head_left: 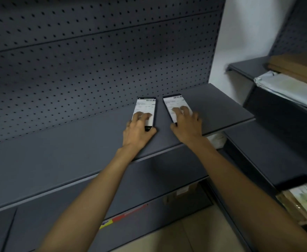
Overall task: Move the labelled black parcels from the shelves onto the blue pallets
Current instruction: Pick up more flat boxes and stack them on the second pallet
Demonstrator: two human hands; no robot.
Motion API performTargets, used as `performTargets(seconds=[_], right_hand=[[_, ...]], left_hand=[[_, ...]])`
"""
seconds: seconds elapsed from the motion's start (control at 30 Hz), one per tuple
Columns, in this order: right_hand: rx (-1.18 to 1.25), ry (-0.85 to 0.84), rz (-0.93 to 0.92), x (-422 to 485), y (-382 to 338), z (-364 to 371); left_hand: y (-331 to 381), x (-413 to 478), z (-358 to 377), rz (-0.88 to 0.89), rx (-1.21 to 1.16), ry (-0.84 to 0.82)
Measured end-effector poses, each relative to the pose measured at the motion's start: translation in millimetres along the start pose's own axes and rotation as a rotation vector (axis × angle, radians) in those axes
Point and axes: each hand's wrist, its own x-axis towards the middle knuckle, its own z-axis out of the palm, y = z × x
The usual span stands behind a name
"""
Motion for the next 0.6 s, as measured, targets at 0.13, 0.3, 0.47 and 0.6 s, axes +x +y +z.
performTargets(seconds=[0.13,0.3,0.47,0.6], right_hand=[[0.069,0.071,-0.1,-6,-25,-4],[0.106,0.039,-0.268,-35,-75,18],[0.157,-0.031,-0.454,-72,-147,47],[0.167,-0.11,-0.629,-113,-216,59]], left_hand=[[-18,-18,-19,-0.022,0.028,0.135],[-58,-75,-46,-0.169,0.001,0.312],[-112,-149,-87,-0.332,0.056,0.43],[-155,-215,-127,-0.46,0.139,0.495]])
